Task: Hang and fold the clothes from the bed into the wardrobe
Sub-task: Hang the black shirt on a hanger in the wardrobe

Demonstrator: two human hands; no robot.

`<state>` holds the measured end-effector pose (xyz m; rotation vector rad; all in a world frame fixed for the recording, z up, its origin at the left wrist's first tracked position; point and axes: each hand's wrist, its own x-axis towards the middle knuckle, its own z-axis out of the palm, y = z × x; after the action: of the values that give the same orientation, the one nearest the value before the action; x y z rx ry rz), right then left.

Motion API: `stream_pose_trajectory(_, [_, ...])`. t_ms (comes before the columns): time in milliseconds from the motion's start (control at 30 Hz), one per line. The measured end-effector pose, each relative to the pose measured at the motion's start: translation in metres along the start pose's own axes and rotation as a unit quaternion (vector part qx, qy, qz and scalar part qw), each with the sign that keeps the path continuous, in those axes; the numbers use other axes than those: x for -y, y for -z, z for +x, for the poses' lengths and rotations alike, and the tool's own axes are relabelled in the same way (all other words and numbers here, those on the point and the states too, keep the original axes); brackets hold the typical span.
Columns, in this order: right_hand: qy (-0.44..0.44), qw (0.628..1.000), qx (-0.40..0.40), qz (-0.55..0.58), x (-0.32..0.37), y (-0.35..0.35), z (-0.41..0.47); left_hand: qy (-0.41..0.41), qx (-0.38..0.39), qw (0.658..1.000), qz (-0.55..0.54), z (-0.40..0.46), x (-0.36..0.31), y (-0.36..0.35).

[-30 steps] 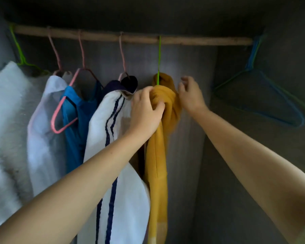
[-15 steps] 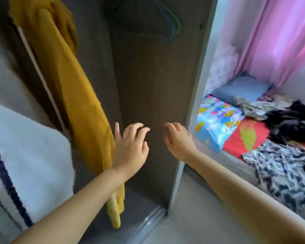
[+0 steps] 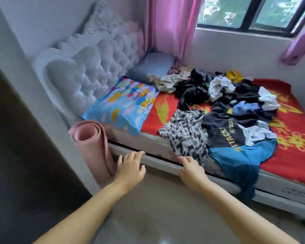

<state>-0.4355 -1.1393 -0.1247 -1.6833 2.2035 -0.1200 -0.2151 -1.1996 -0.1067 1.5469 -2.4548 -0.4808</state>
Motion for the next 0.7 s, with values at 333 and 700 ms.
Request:
stream_pose_trajectory(333, [-0.126, 0.991, 0.005, 0.034, -0.170, 0.043, 0.045, -0.083, 0.136, 0.985, -0.067, 0.134, -0.148, -0.088])
stream_pose_trajectory(700, [-0.193, 0.977, 0.043, 0.081, -0.228, 0.051, 0.205, -0.072, 0.195, 0.976, -0.065, 0.331, -0.137, -0.140])
